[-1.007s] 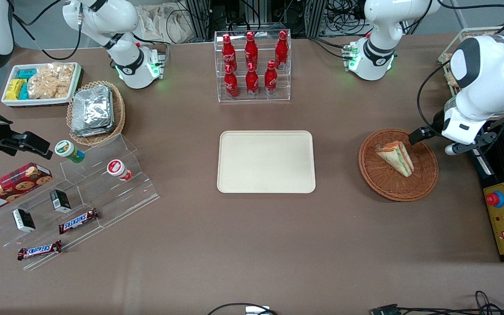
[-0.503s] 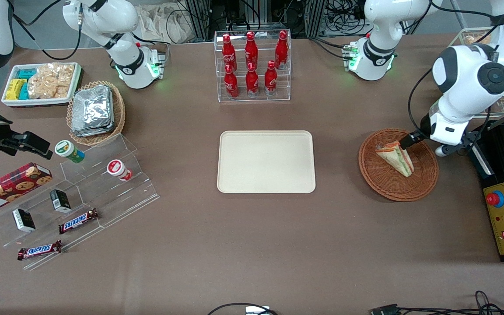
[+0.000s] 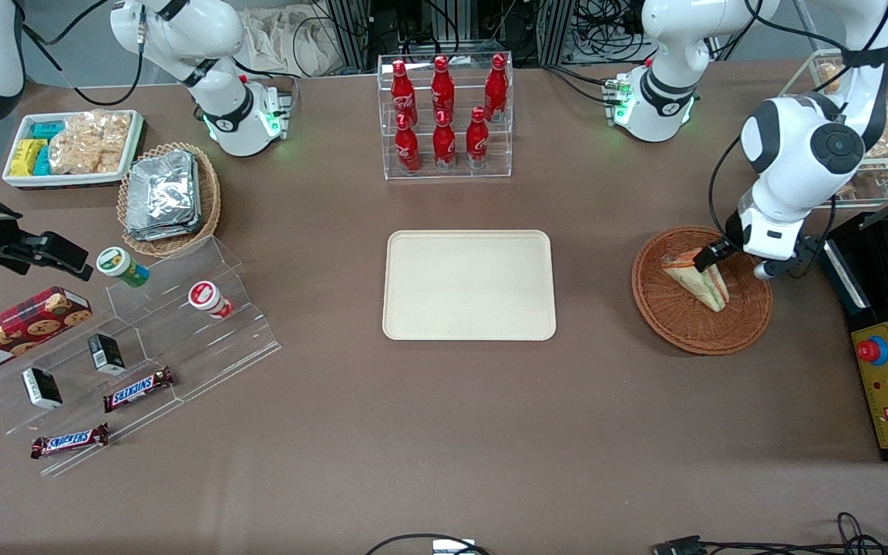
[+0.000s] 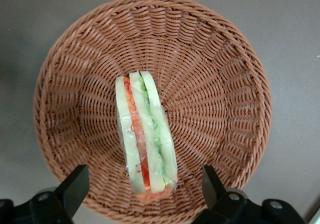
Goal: Place sandwich from basket to tray
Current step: 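Lower the open left gripper around the wrapped sandwich in the basket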
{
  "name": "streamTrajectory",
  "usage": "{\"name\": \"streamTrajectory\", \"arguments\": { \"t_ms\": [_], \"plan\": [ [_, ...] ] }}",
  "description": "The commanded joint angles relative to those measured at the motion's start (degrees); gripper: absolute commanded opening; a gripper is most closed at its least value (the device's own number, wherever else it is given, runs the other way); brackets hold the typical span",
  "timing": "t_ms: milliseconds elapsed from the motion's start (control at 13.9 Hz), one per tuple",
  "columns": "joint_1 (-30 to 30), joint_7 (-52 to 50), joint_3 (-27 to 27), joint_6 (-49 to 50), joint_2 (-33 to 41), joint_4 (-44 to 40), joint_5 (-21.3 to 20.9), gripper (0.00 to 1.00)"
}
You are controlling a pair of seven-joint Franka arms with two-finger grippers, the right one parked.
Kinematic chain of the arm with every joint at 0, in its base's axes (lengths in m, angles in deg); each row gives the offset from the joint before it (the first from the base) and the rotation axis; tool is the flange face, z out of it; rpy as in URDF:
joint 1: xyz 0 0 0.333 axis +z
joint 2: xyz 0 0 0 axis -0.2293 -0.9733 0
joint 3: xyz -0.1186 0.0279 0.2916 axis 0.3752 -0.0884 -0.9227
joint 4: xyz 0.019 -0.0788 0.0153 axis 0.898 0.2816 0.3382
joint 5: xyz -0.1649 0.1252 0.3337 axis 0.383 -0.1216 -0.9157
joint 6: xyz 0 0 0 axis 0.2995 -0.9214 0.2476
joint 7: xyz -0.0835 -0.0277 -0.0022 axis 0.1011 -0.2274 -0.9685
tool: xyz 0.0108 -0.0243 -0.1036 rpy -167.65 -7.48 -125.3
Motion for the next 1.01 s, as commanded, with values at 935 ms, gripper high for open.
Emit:
{"name": "streamTrajectory", "arguments": {
  "t_ms": [935],
  "plan": [
    [-1.44, -5.36, 0.26, -17.27, -8.71, 5.33, -0.20, 0.79]
  ]
}}
